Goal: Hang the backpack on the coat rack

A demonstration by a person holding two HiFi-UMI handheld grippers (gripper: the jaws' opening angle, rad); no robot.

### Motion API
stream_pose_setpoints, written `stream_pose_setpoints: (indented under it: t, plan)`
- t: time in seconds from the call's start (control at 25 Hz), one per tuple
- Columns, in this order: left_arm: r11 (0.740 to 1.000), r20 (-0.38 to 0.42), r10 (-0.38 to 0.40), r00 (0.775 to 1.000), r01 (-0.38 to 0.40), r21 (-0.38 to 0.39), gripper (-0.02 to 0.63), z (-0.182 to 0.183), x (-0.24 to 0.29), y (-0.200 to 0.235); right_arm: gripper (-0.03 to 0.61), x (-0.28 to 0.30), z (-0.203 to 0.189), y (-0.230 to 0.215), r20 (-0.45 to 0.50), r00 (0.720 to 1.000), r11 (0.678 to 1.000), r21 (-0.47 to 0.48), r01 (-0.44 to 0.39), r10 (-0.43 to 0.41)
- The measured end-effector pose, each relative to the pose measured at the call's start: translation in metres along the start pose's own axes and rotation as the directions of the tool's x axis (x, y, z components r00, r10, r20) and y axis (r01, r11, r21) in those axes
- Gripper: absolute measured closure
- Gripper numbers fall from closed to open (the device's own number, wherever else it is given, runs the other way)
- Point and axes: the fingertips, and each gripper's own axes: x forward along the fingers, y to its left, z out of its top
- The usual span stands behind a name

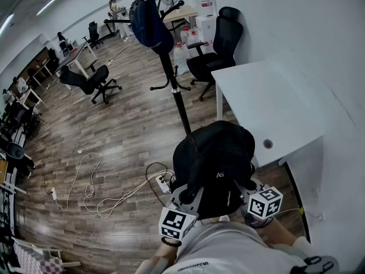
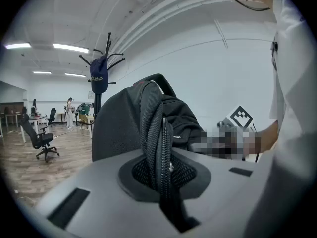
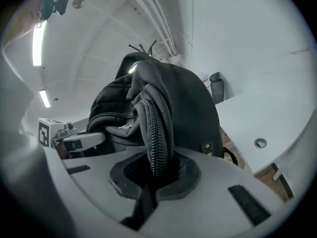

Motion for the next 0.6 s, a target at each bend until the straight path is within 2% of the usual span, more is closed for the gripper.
stream_pose_setpoints:
  t: [0.6]
  plan:
    - [0.996,0.009,0.08,0.997,-0.08,-0.034,0.584,0.005,0.032,-0.013,0.557,-0.004,0.014,-0.035,-0.037,0.998,0.998,-0.027,-0.053,0.052]
